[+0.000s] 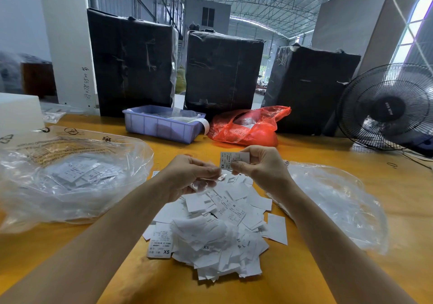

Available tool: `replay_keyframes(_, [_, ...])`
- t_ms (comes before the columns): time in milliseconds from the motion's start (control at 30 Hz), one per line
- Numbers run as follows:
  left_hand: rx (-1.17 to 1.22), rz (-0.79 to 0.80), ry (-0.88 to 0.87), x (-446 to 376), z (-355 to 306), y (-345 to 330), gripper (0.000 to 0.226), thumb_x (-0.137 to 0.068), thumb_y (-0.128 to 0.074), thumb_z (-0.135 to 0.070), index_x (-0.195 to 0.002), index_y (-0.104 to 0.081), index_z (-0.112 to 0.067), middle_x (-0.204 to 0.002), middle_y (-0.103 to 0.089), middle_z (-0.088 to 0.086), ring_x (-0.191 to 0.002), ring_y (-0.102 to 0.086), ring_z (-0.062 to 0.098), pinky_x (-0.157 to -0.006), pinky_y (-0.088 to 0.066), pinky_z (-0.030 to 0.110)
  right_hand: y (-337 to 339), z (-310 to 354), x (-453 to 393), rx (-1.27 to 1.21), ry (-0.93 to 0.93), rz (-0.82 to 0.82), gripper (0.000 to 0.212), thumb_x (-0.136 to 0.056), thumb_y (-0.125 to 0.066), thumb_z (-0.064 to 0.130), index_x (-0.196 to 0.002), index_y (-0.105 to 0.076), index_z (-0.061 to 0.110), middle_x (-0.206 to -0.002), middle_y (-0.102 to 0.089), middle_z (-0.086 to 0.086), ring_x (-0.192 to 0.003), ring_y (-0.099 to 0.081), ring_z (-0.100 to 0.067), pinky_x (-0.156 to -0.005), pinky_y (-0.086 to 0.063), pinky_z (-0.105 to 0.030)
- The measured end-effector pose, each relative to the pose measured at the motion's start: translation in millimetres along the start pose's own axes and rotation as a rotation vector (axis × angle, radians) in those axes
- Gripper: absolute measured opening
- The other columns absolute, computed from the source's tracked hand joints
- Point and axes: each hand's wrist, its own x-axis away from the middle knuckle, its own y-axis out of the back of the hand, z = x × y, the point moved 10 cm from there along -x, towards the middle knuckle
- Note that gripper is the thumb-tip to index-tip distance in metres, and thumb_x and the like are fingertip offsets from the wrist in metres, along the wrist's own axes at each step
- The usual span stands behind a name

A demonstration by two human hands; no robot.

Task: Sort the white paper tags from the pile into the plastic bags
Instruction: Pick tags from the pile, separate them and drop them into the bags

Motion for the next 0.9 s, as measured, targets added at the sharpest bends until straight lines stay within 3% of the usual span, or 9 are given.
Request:
replay_keyframes(533, [-0.001, 0.001, -0.004, -1, 1, 0, 0.019, -0.072, -0.075, -0.010, -0.086, -0.072, 0.002, -0.082, -0.073, 0.013, -0.059, -0.066, 0.013, -0.055, -0.048, 0.020, -2, 1, 0, 0.005, 0.007, 0.016, 0.010, -0.080, -0.072, 0.003, -0.087, -0.065, 0.004, -0.076, -0.067, 0.000, -0.061, -0.067, -0.002, -0.063, -0.056, -0.017])
replay_keyframes(733, [0.011, -0.009, -0.007, 0, 0, 0, 0.015, -0.073, -0.074, -0.008, -0.085, -0.071, 0.002, -0.074, -0.072, 0.013, -0.055, -0.066, 0.014, -0.045, -0.046, 0.018, -12, -5, 0, 0.048, -0.049, 0.116, 0.011, -0.079, -0.074, 0.007, -0.087, -0.067, 0.005, -0.074, -0.071, -0.007, -0.061, -0.064, -0.008, -0.056, -0.048, -0.017])
replay_keyframes(900, [-0.013, -0.033, -0.017, 0, 1, 2, 0.004, -0.072, -0.075, -0.006, -0.074, -0.074, -0.003, -0.065, -0.070, 0.012, -0.056, -0.063, 0.016, -0.043, -0.045, 0.017, -25, -12, 4, 0.068, -0.117, 0.247, 0.011, -0.078, -0.074, 0.009, -0.085, -0.066, 0.012, -0.072, -0.071, -0.004, -0.062, -0.062, -0.009, -0.054, -0.044, -0.018])
